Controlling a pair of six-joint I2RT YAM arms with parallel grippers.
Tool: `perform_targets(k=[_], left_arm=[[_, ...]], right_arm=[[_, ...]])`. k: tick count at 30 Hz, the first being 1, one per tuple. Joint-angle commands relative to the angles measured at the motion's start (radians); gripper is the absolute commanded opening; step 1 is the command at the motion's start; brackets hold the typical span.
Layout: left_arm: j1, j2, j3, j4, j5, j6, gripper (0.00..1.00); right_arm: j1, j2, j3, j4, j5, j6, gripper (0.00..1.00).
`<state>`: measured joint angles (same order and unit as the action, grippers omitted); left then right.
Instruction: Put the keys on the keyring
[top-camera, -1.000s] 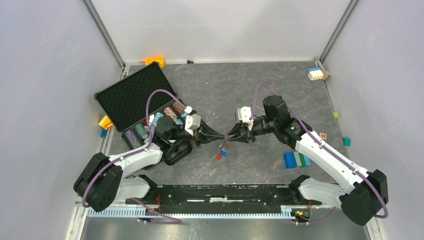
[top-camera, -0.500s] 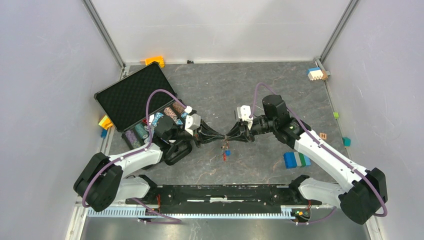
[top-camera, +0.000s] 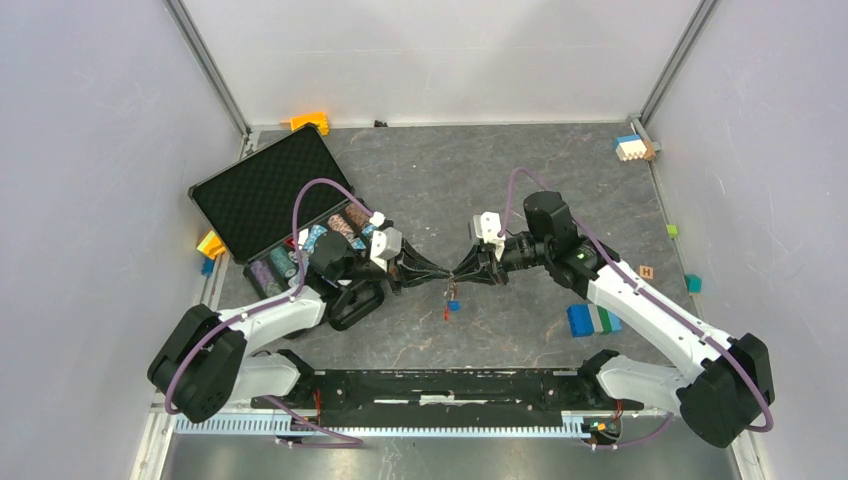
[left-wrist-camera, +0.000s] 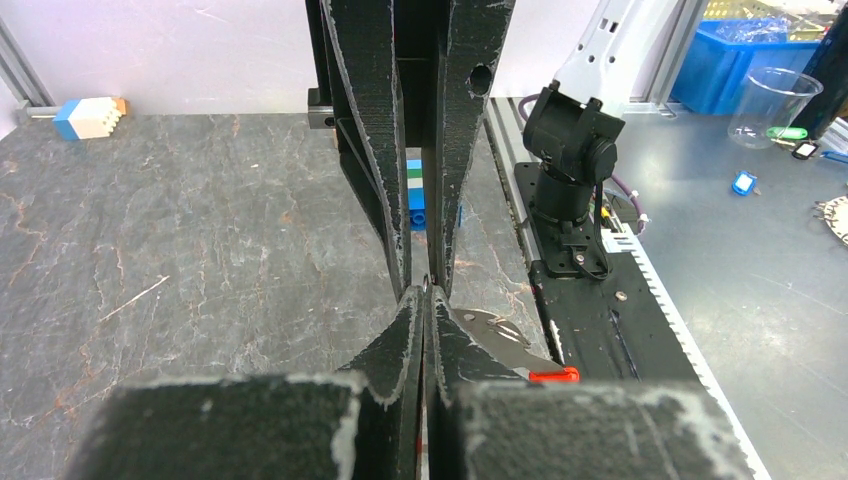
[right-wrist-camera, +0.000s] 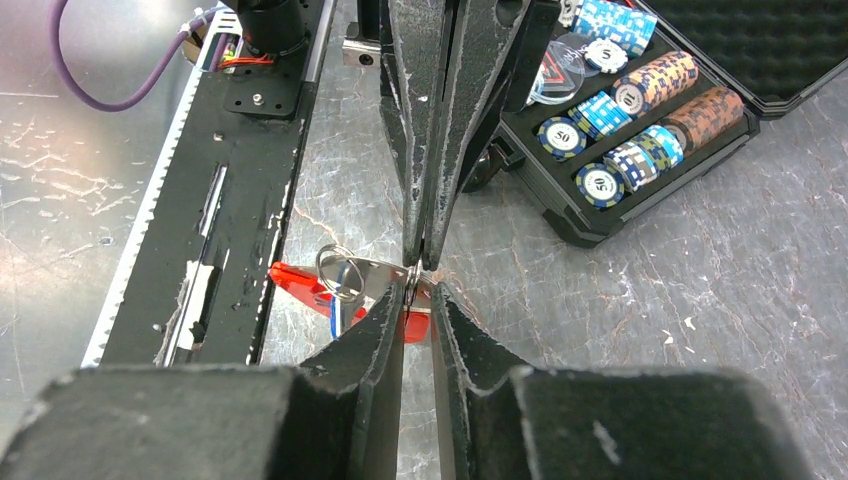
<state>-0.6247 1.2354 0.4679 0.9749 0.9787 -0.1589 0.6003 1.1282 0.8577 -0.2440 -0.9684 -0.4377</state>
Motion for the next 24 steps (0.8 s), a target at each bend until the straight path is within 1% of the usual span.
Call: perform_targets(k=[1, 5, 7, 12, 16, 19, 21, 22, 24], left_arm=[[0.0, 0.001, 0.005, 0.062, 0.008, -0.008, 0.02], [0.0, 0.003, 0.003, 0.064, 0.008, -0.007, 0.02], [0.0, 0.004, 0.005, 0.064, 0.008, -0.007, 0.02], [0.0, 0.007, 0.003, 0.064, 0.008, -0.003, 0.02], [0.0, 0.014, 0.003, 0.037, 0.023, 0.032, 0.02], [0.0, 0.012, 0.016, -0.041, 0.034, 0.099, 0.02], [0.0, 0.005, 0.035, -0.121, 0.043, 0.154, 0.02], [0.0, 0.001, 0.046, -0.173, 0.046, 0.195, 0.03], [0.0, -0.009, 0.079, -0.288, 0.052, 0.275, 0.1]], right_arm=[[0.002, 0.007, -0.008, 0.034, -0.007, 0.008, 0.21], [0.003, 0.006, -0.008, 0.038, -0.009, 0.013, 0.19], [0.002, 0.008, -0.008, 0.04, -0.009, 0.016, 0.15], [0.001, -0.003, -0.008, 0.042, -0.003, 0.013, 0.01], [0.003, -0.026, 0.003, 0.024, 0.033, -0.009, 0.0], [0.007, -0.035, 0.027, -0.025, 0.084, -0.042, 0.0], [0.017, -0.033, 0.05, -0.075, 0.12, -0.077, 0.0], [0.025, -0.03, 0.063, -0.106, 0.141, -0.094, 0.0], [0.047, -0.024, 0.081, -0.151, 0.18, -0.124, 0.0]])
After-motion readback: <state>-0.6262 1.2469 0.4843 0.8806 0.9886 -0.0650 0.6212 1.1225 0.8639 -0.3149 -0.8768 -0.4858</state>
